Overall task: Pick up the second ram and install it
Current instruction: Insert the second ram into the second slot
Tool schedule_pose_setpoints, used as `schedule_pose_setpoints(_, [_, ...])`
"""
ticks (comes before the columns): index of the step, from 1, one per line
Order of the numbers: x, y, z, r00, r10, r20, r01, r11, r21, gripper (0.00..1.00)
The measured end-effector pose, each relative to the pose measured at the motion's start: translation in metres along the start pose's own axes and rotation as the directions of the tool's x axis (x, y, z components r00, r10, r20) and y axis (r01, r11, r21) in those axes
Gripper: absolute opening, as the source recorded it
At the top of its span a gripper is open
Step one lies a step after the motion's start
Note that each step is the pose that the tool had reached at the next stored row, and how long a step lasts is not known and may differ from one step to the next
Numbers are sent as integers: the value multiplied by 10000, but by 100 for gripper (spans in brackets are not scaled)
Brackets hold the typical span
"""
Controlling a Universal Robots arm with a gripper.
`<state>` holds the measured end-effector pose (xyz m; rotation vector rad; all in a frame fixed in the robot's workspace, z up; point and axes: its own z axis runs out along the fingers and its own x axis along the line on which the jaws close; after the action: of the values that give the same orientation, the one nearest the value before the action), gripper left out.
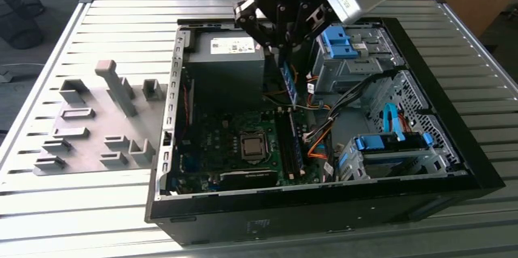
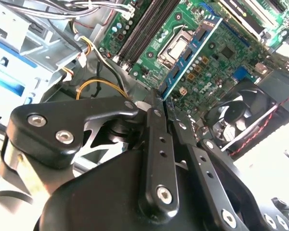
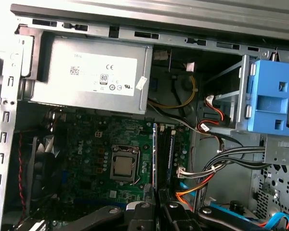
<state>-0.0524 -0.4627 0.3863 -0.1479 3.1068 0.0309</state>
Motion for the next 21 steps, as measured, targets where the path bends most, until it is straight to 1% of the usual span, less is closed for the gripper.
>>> schedule_pose_setpoints(3, [2, -12, 54, 9998, 176, 5, -176, 9998, 5, 14])
schedule_pose_setpoints(10, [14, -90, 174, 9996, 293, 7, -293, 9996, 9, 14])
schedule_pose_setpoints(21, [22, -121, 372, 9981, 616, 13, -616, 9981, 20, 14])
